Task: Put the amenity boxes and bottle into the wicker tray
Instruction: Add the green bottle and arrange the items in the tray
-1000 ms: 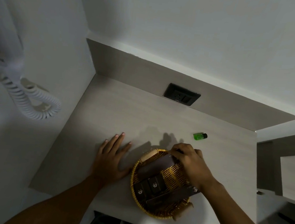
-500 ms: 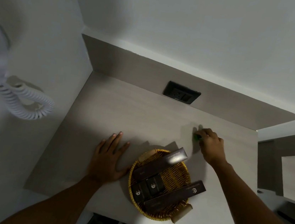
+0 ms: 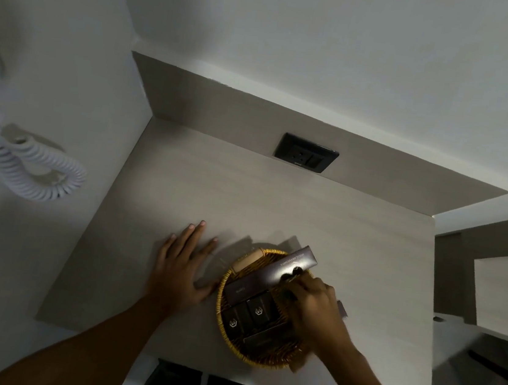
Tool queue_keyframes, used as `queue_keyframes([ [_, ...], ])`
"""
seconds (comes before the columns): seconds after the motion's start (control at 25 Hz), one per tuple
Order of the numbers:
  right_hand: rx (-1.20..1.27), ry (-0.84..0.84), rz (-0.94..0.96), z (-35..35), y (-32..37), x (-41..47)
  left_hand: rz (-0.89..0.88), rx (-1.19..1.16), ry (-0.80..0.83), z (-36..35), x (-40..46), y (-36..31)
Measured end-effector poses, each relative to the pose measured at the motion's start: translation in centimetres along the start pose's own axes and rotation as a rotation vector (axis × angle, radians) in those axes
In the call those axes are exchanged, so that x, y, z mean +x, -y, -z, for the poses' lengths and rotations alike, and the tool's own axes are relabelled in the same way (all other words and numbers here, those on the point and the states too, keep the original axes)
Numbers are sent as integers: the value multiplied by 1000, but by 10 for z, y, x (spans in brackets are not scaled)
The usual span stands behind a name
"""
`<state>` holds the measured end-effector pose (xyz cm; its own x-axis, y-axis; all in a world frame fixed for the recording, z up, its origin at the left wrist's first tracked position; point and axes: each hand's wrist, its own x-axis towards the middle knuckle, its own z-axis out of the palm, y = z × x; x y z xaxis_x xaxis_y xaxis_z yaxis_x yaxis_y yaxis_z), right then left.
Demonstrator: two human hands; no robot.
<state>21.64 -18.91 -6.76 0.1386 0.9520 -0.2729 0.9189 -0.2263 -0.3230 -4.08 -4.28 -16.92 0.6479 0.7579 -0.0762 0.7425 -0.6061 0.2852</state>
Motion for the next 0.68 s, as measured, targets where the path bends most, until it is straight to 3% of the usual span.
queue_keyframes([
  [0.12, -79, 49, -78, -12, 3, 2, 2, 6, 10, 0, 0, 0],
  [0.56, -92, 1, -27, -11, 14, -1, 0, 13, 26, 3, 2, 0],
  [0.68, 11, -120, -70, 11, 9, -21, 0, 12, 38, 10, 2, -6],
])
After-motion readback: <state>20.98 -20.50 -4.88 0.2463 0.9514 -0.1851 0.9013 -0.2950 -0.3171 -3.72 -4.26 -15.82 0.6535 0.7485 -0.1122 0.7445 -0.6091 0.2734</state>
